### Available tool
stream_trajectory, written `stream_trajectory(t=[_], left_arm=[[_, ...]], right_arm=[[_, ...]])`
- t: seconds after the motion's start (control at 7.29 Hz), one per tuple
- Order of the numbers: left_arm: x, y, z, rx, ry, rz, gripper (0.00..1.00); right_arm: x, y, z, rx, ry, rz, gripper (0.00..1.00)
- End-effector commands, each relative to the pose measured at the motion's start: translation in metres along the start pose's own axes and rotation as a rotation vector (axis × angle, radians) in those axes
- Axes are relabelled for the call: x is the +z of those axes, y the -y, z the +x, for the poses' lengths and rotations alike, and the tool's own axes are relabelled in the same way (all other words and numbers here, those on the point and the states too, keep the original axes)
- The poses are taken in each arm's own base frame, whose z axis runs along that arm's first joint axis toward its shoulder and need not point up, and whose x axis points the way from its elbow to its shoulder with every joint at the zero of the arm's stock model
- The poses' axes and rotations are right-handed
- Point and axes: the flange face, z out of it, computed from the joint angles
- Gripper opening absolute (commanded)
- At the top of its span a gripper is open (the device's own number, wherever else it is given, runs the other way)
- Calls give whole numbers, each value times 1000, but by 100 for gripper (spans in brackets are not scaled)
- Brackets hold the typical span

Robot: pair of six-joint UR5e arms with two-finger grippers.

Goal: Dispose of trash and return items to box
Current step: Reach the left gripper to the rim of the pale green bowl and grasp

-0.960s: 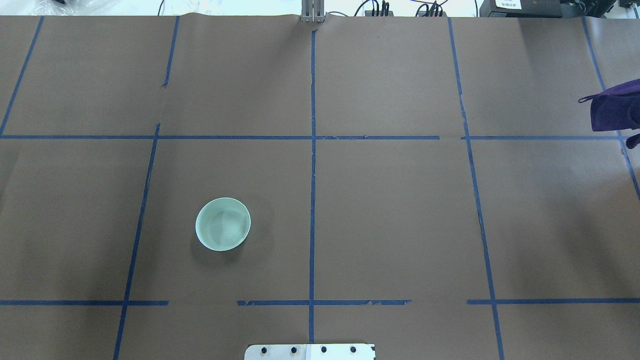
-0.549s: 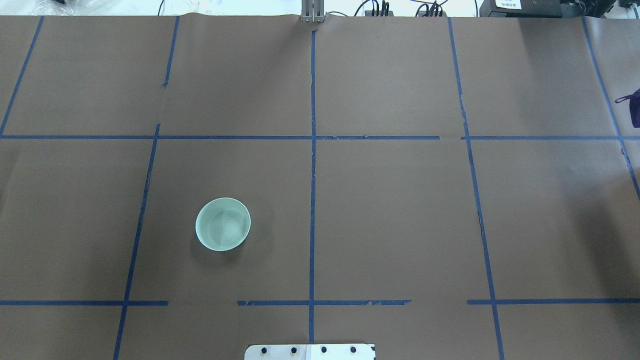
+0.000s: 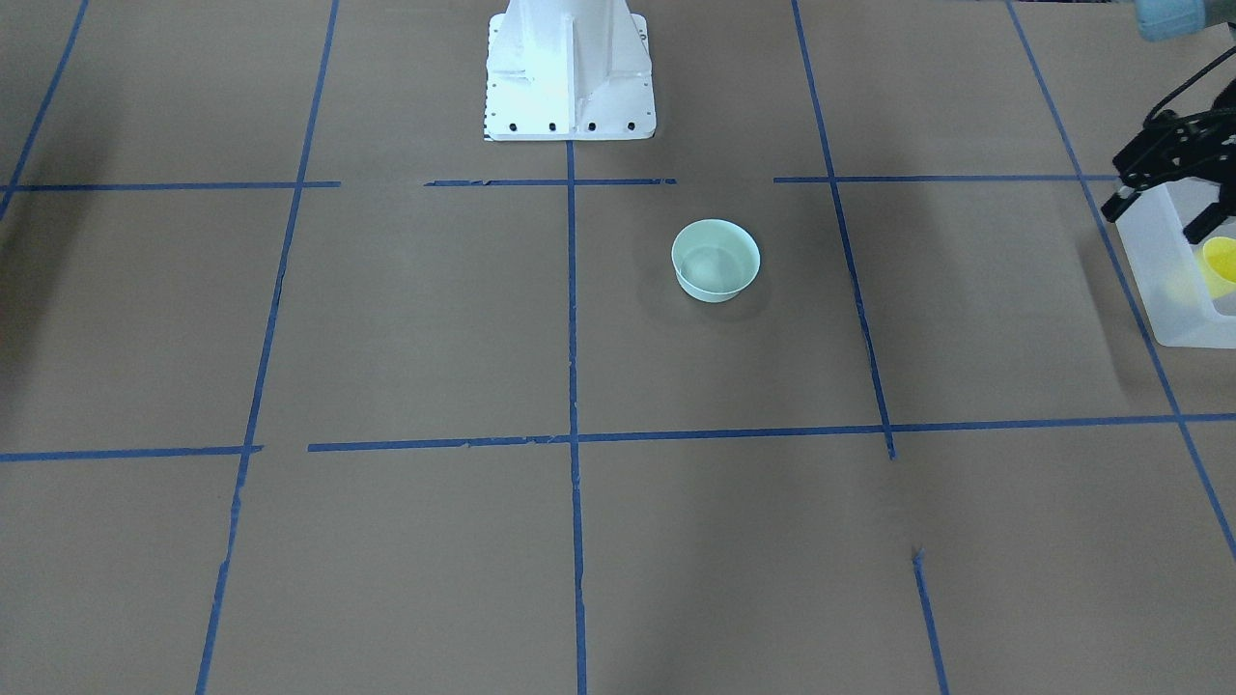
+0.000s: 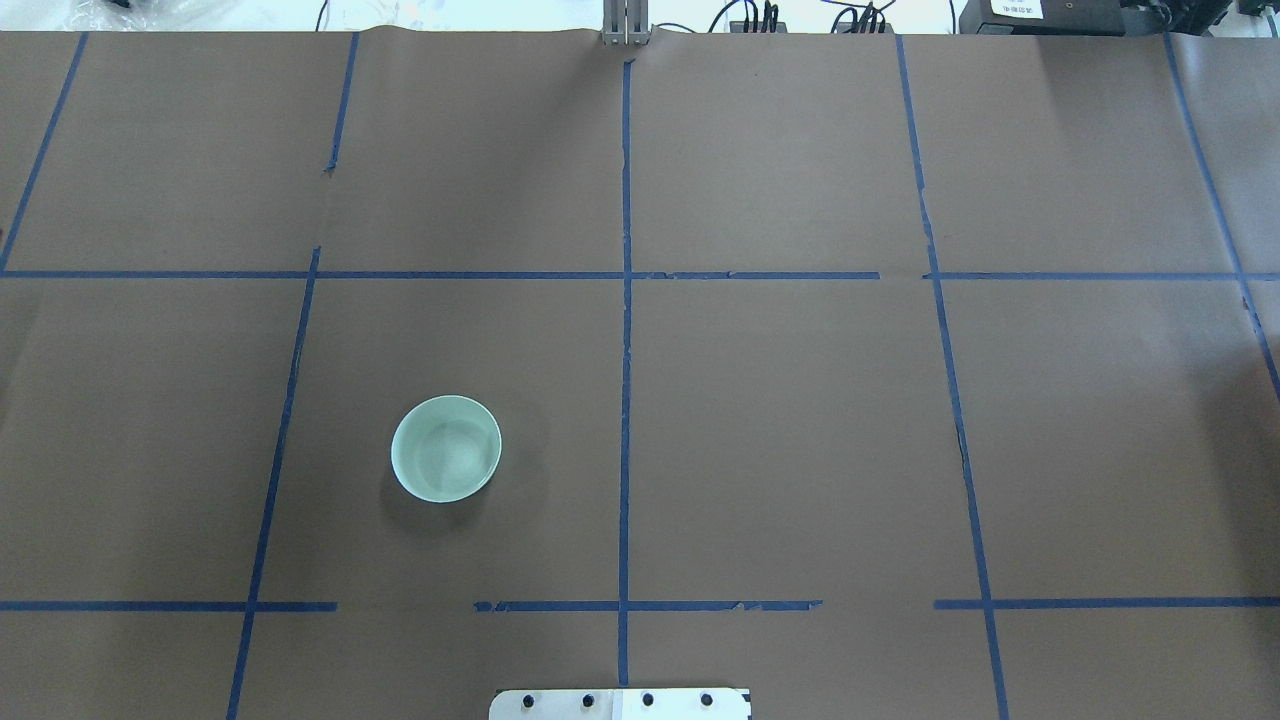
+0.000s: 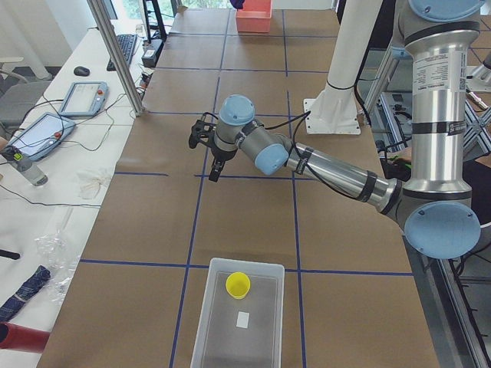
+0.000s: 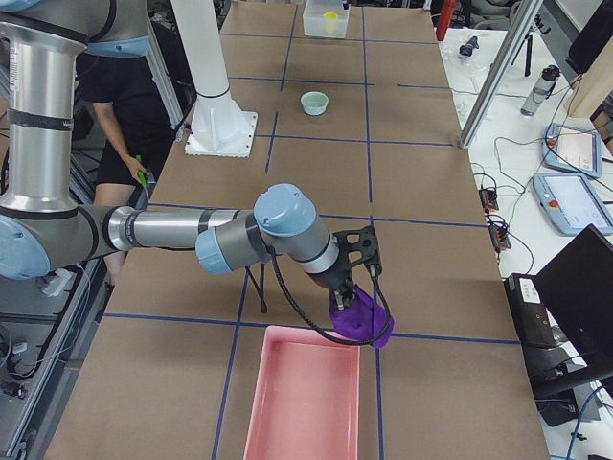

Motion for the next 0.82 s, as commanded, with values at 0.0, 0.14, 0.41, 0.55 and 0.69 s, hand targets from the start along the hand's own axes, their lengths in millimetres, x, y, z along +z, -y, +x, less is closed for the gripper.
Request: stream_trajectory(t=[0.0, 0.14, 0.41, 0.55, 0.69], left_arm=[[58, -12, 77, -115, -69, -47, 100], [81, -17, 107, -149, -67, -55, 100], [106, -24, 136, -171, -84, -89, 100], [112, -19, 151, -182, -97, -83, 100], [113, -18, 153, -182, -95, -78, 100]], right_arm=[[9, -23, 37, -119, -102, -185, 0], [13, -35, 50, -121, -177, -256, 0], [47, -60, 90, -158, -214, -376, 0], [57, -62, 97, -145, -211, -399, 0], [70, -65, 95, -148, -204, -426, 0]])
